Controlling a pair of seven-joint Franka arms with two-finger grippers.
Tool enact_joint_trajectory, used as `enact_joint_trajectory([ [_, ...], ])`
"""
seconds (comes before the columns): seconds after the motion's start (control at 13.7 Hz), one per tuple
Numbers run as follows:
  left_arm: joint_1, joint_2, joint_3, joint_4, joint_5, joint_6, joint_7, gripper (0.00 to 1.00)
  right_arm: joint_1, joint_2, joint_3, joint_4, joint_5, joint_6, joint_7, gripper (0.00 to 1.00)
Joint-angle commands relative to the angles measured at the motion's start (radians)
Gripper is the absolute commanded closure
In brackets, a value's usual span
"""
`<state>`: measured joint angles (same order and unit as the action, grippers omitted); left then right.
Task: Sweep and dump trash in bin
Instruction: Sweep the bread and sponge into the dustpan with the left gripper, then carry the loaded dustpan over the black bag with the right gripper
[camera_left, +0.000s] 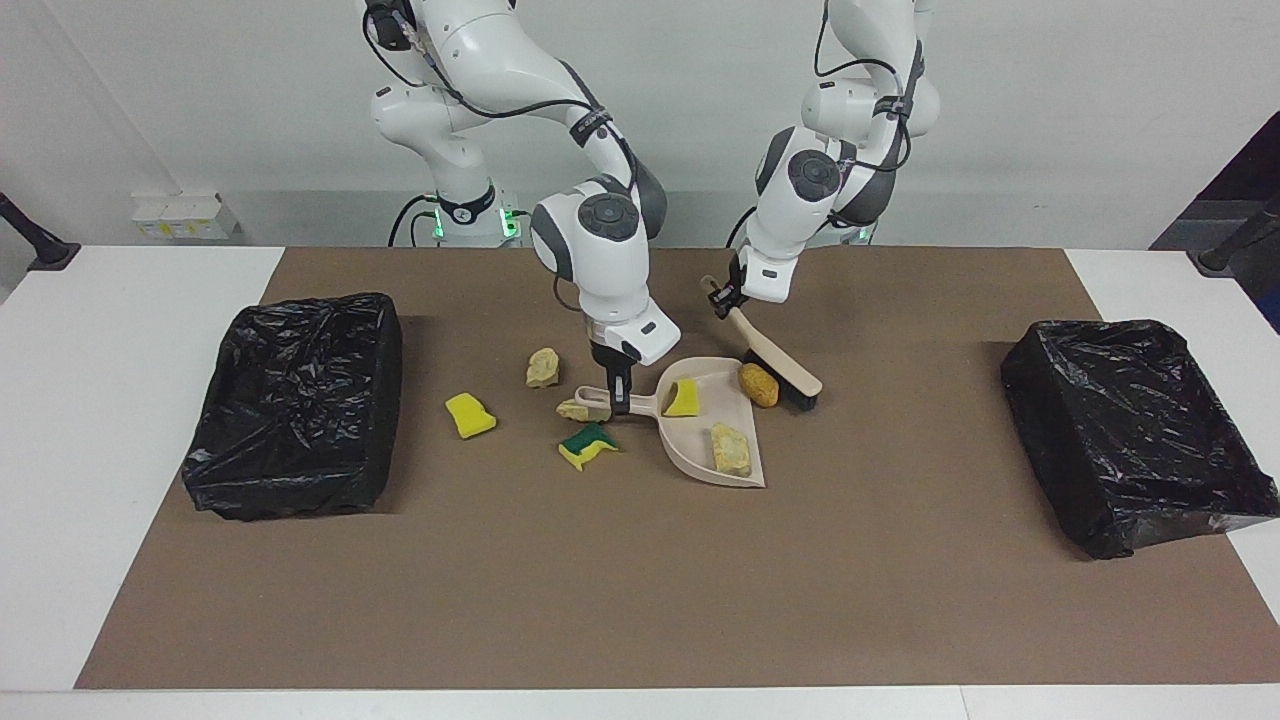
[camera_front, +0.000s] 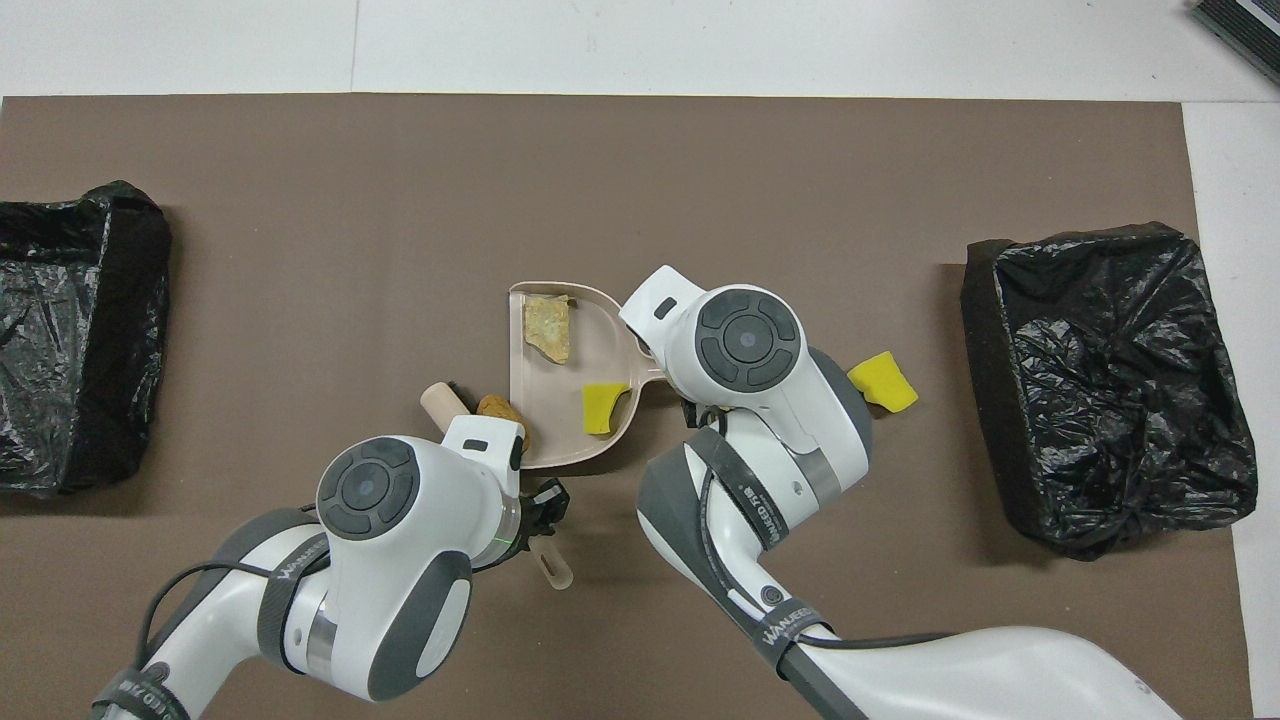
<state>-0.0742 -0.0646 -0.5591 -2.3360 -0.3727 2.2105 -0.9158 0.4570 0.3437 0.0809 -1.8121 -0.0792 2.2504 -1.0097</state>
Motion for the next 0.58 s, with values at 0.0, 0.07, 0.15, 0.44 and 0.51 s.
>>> enact_joint_trajectory([
  [0.0,-0.021,0.071,-0.021,0.046,-0.012,-0.003,0.145,1.0,-0.014,-0.026,0.005,-0.027,0.024,-0.011,-0.041,1.0],
  [0.07,-0.022,0.072,-0.021,0.061,-0.005,-0.017,0.213,1.0,-0.014,-0.026,0.007,-0.027,0.024,-0.011,-0.041,1.0],
  [0.15,-0.022,0.083,-0.019,0.09,0.0,-0.043,0.247,1.0,-0.014,-0.026,0.007,-0.027,0.024,-0.011,-0.043,1.0],
  [0.44,-0.019,0.071,-0.016,0.178,0.099,-0.236,0.287,1.0,-0.034,-0.029,0.007,-0.027,0.024,-0.017,-0.055,1.0],
  [0.51,-0.016,0.049,-0.015,0.19,0.116,-0.276,0.299,1.0,-0.041,-0.038,0.007,-0.026,0.024,-0.018,-0.07,1.0],
])
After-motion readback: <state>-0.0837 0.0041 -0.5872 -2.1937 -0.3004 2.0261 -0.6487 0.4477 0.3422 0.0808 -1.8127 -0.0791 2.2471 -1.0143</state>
